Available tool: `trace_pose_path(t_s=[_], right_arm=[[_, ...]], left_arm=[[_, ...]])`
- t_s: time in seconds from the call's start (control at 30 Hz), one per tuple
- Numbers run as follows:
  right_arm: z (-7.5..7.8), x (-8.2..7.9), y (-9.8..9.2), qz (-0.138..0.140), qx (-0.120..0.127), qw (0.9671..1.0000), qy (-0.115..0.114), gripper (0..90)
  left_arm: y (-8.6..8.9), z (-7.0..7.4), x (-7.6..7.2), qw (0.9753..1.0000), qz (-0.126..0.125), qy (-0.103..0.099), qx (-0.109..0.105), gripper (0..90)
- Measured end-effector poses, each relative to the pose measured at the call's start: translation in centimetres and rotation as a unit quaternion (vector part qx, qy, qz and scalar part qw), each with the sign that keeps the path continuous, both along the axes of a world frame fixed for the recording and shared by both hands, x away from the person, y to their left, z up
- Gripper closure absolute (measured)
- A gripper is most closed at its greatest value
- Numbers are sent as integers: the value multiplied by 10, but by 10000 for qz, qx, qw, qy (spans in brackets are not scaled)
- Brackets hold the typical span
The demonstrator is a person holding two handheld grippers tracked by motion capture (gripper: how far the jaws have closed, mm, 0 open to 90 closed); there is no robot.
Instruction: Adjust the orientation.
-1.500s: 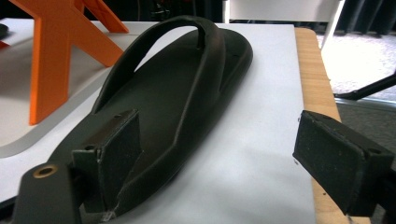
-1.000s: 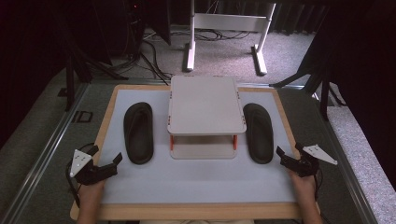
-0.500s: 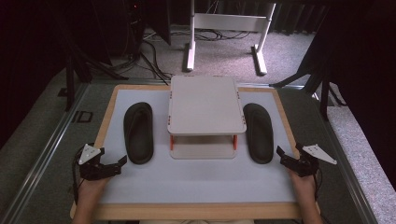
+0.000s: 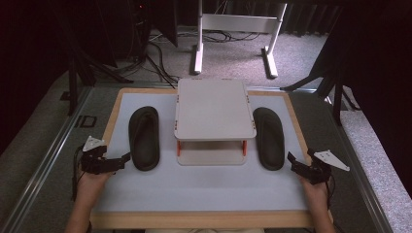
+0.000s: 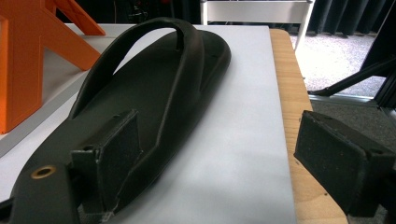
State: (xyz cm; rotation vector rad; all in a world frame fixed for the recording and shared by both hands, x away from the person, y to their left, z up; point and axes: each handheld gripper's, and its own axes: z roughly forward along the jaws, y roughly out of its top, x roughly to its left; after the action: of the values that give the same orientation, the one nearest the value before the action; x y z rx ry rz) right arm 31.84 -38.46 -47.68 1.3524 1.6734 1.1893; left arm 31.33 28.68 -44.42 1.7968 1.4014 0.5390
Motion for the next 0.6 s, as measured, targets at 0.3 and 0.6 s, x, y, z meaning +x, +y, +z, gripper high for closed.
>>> trace_pose_path(t_s=[0.3,0.6], right_arm=[[0,1,0,1,20,10000,43,138],[0,2,-1,9,51,10000,67,140]], left_arm=[[-11,15,25,9980,-136,525,330,8],[-20,25,49,9942,-340,770,671,8]])
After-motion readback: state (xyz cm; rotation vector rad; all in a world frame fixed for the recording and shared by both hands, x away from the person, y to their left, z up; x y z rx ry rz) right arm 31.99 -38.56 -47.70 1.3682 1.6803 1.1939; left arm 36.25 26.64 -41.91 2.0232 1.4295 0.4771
